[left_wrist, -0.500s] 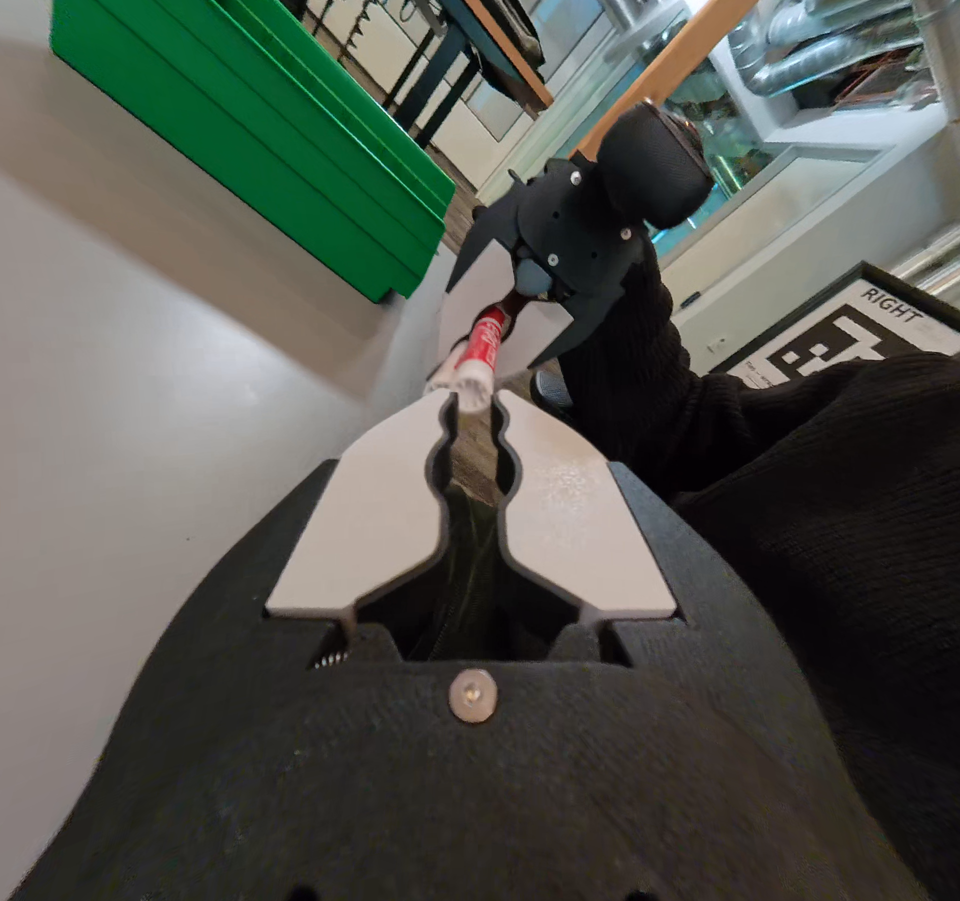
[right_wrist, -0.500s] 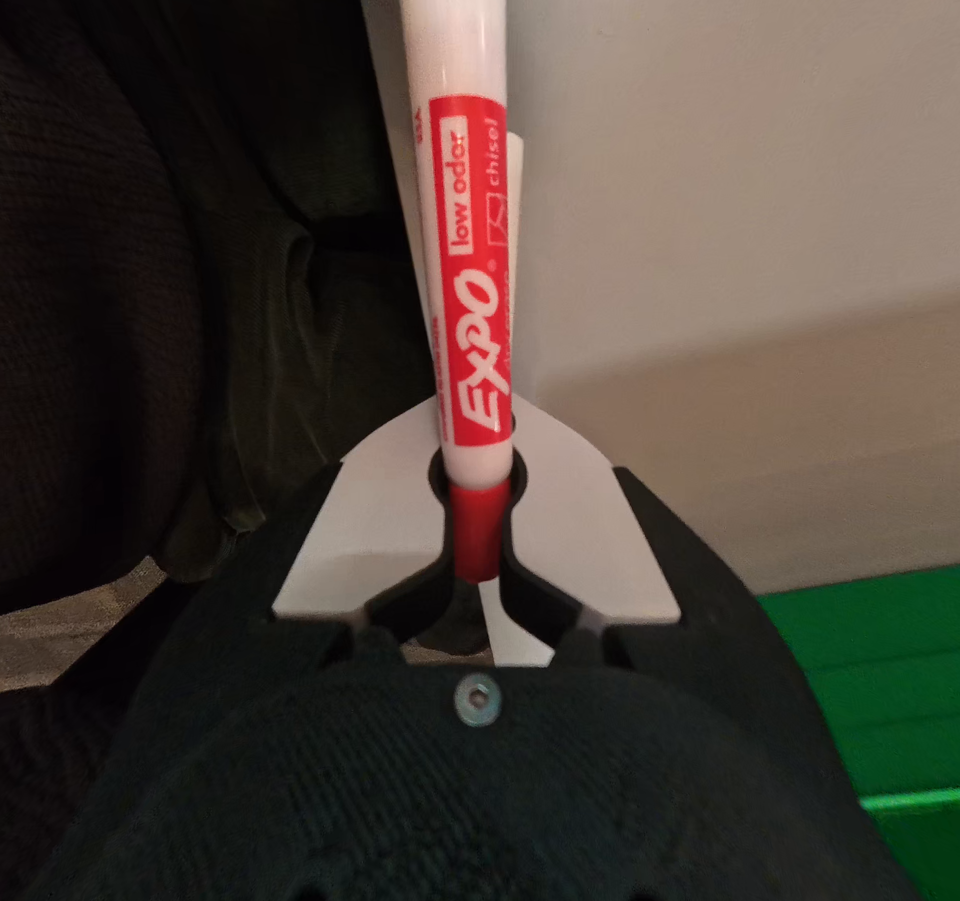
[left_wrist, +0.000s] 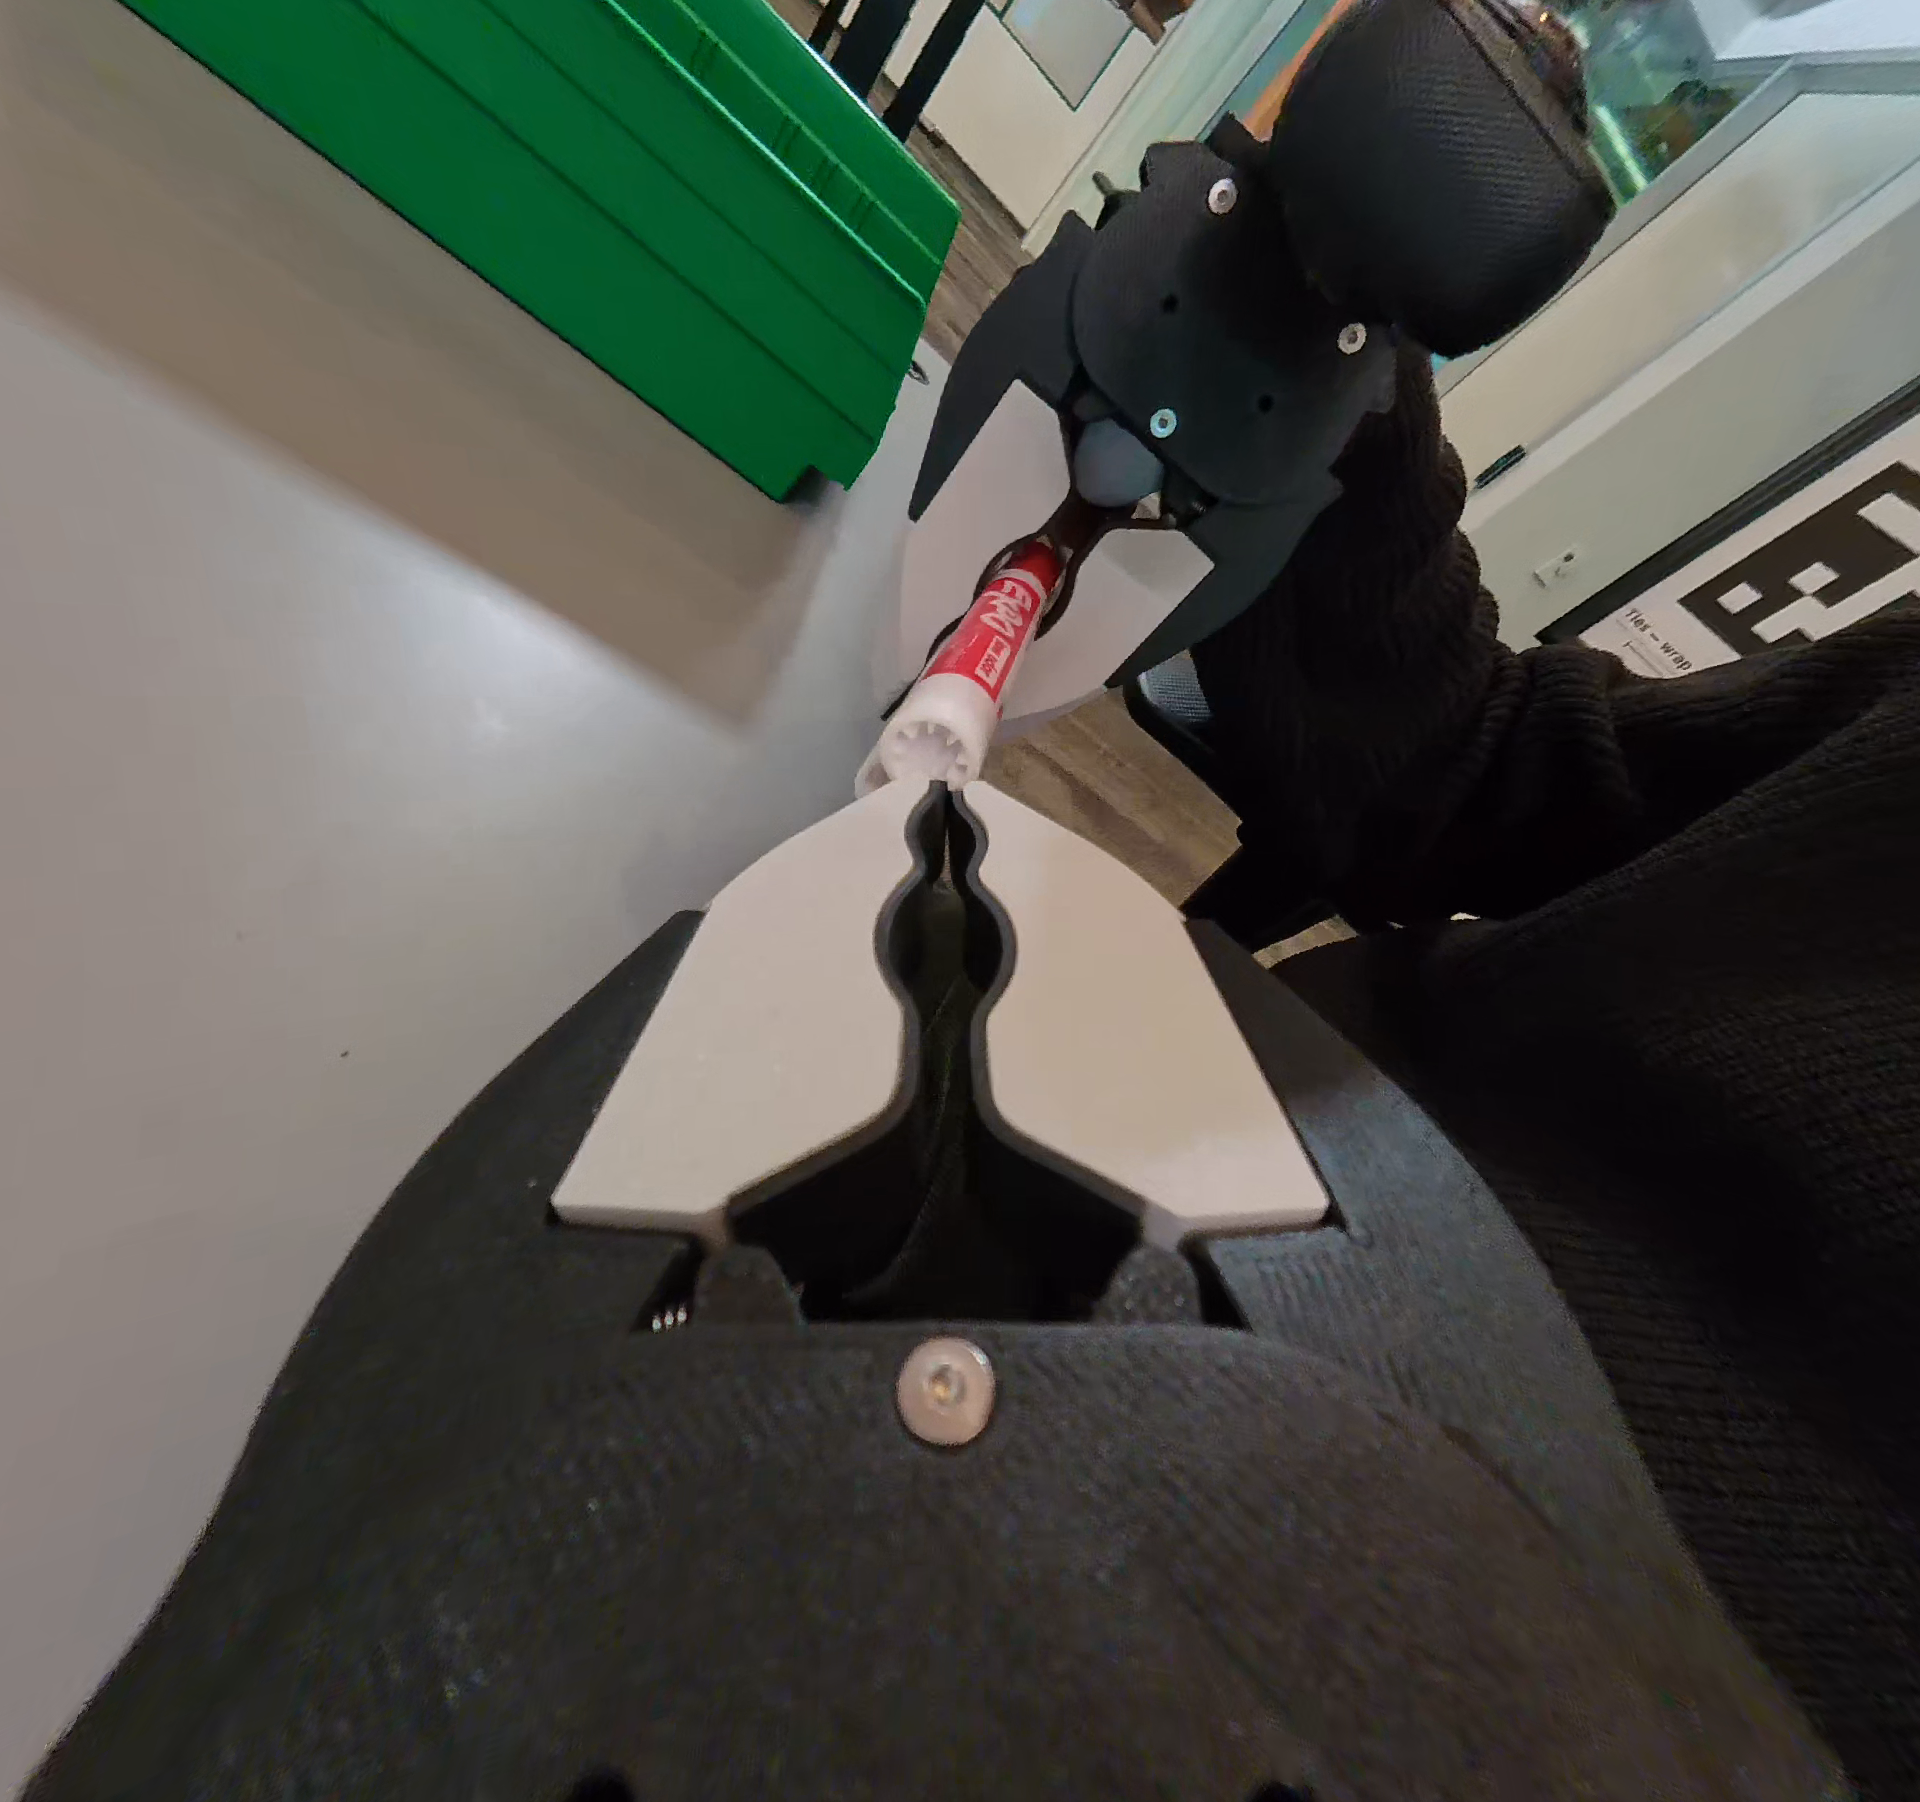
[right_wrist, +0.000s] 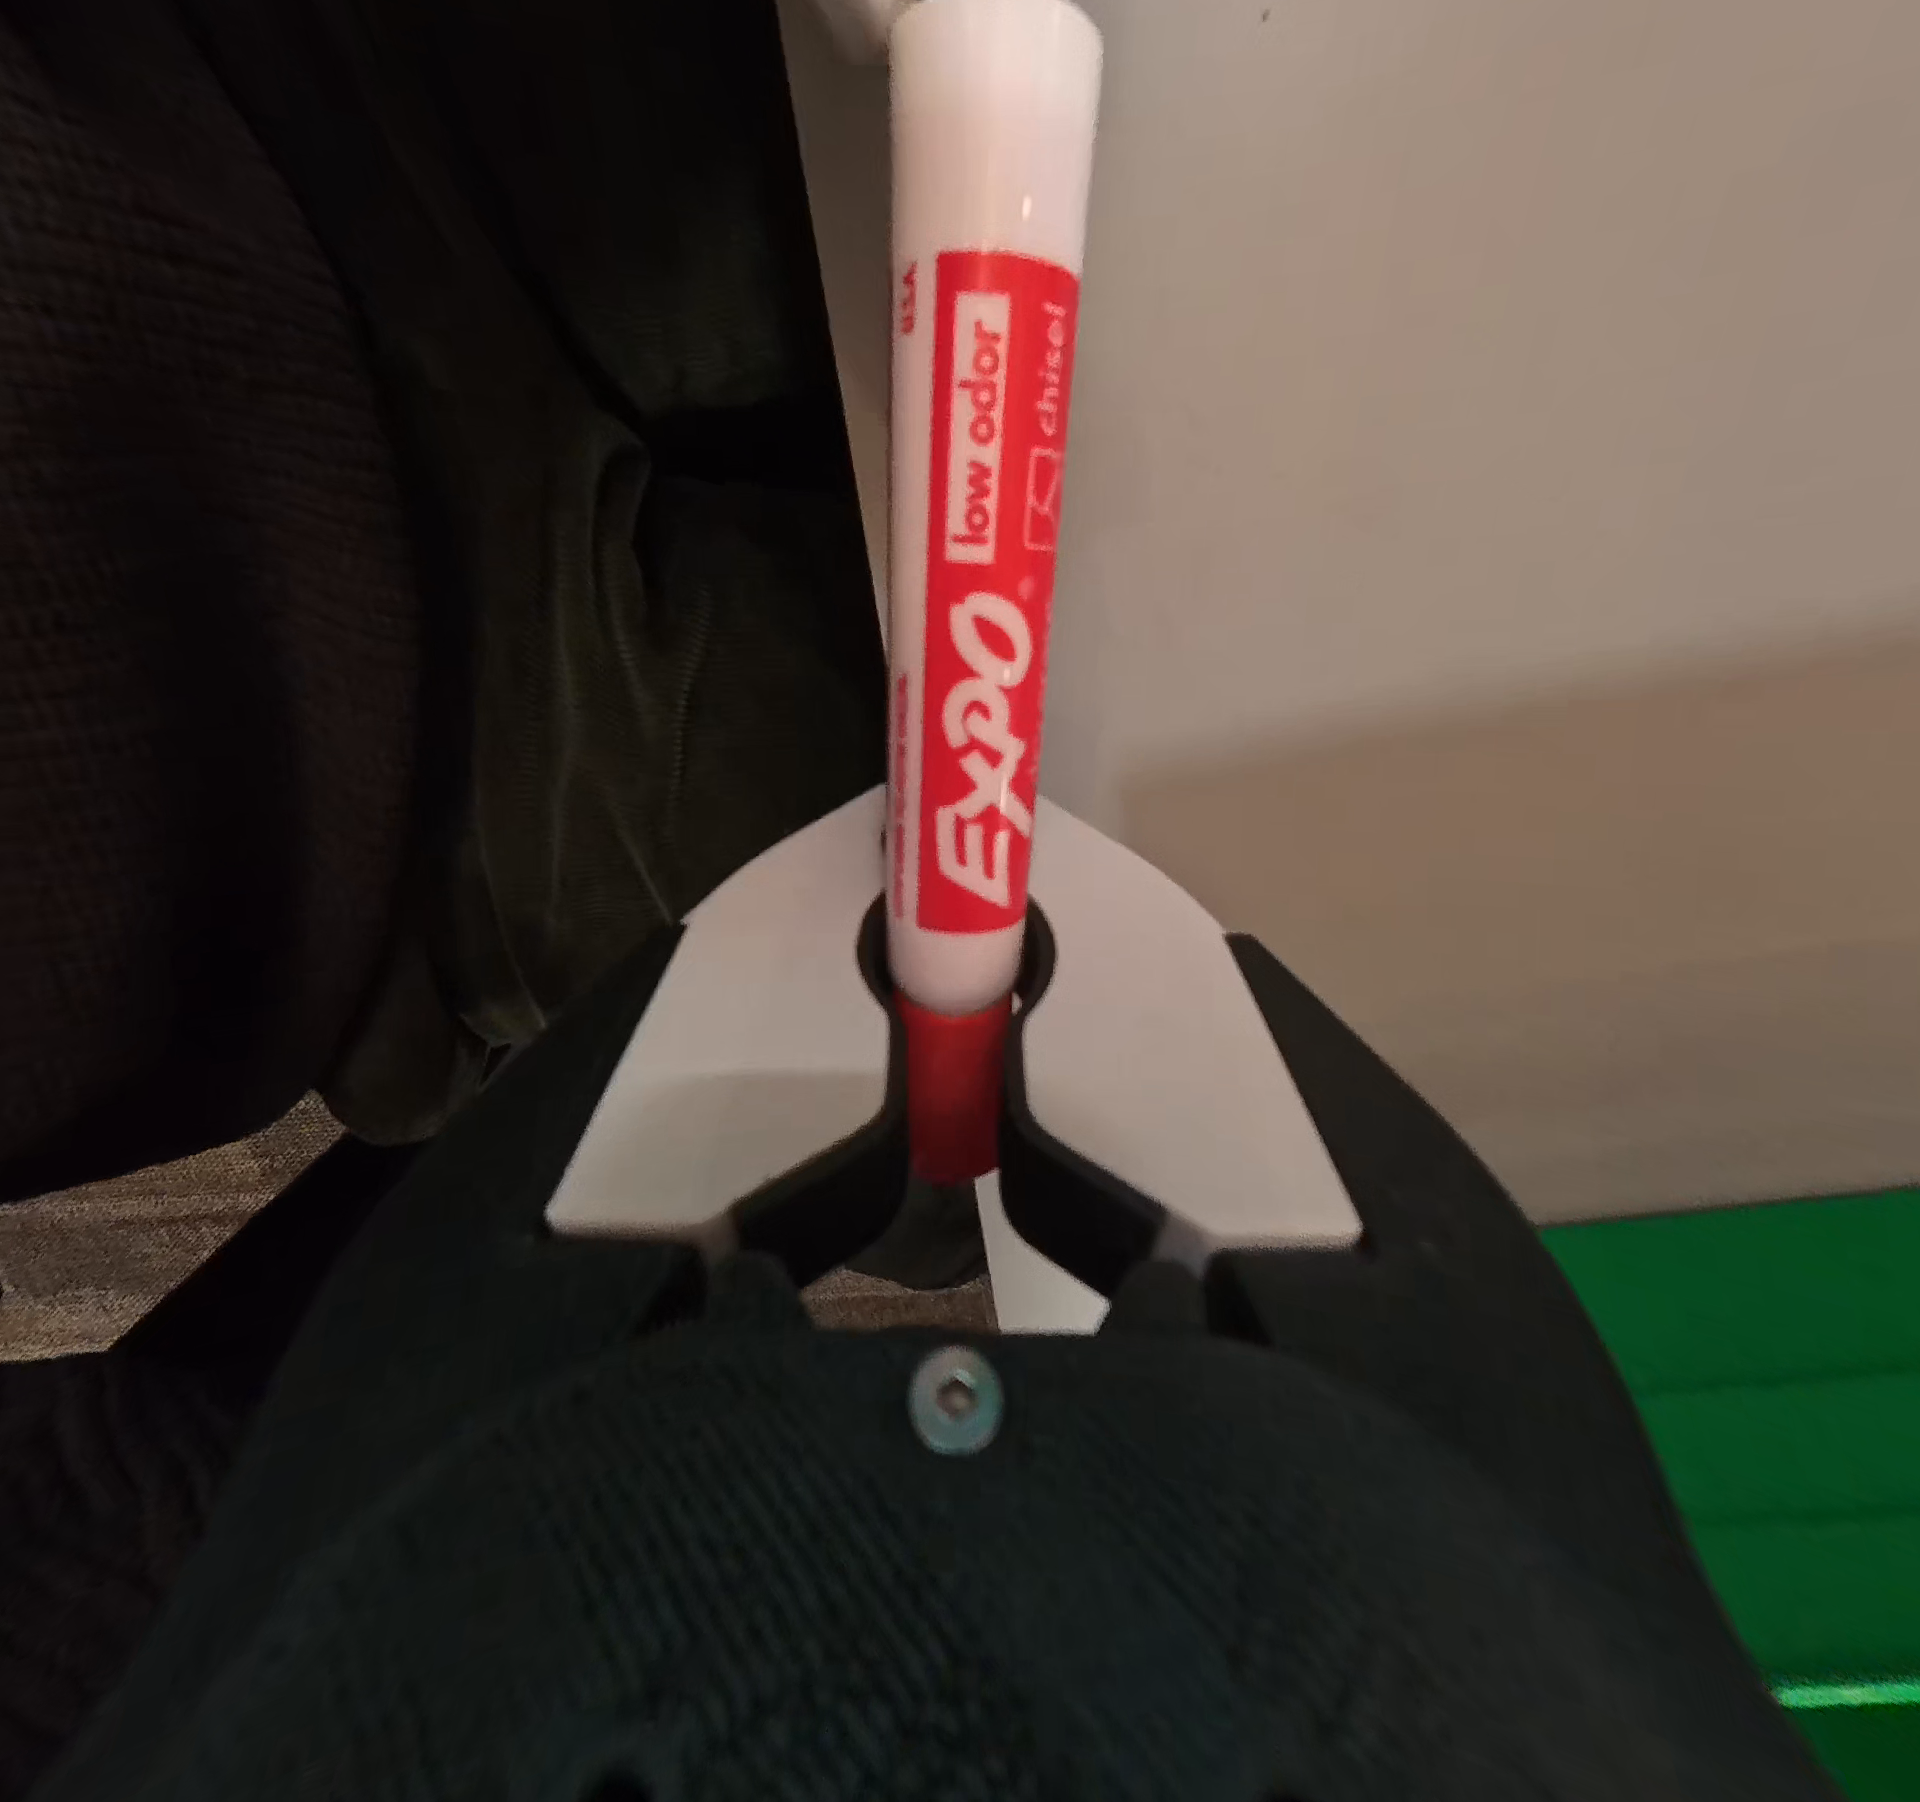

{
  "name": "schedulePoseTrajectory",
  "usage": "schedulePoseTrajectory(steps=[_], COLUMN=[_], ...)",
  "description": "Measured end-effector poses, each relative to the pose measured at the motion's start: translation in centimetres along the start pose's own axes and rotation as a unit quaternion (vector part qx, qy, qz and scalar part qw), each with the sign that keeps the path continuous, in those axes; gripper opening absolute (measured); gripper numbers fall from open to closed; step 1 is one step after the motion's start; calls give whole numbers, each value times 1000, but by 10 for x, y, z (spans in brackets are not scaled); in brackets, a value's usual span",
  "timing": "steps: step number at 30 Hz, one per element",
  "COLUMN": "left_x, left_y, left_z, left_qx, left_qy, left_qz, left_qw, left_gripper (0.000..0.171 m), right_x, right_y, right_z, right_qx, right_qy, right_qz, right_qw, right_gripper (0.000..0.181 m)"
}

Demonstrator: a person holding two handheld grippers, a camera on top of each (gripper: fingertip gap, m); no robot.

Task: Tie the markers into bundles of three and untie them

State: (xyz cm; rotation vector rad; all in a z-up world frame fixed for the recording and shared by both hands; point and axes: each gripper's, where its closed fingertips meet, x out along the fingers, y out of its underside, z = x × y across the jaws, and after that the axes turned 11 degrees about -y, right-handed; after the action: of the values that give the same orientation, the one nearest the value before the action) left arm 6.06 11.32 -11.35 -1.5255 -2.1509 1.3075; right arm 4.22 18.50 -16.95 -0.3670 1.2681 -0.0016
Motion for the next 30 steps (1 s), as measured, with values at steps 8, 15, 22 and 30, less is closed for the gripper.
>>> schedulePoseTrajectory(steps=[8, 15, 22, 30], left_x=[2, 5, 1, 5], left_y=[2, 7, 3, 6], left_z=[-1, -4, -1, -1], left_qx=[-7, 4, -10, -19], left_qy=[4, 4, 7, 8], left_qz=[6, 17, 8, 16], left_qw=[1000, 1000, 1000, 1000], left_gripper=[0, 1, 3, 1], right_x=[2, 4, 4, 5], right_y=[-1, -3, -4, -4], right_z=[1, 3, 4, 5], right_qx=[-4, -6, -6, -11], right_qy=[-2, -4, -4, -4], right_qz=[4, 6, 6, 10], right_qw=[1000, 1000, 1000, 1000], right_gripper=[15, 15, 15, 15])
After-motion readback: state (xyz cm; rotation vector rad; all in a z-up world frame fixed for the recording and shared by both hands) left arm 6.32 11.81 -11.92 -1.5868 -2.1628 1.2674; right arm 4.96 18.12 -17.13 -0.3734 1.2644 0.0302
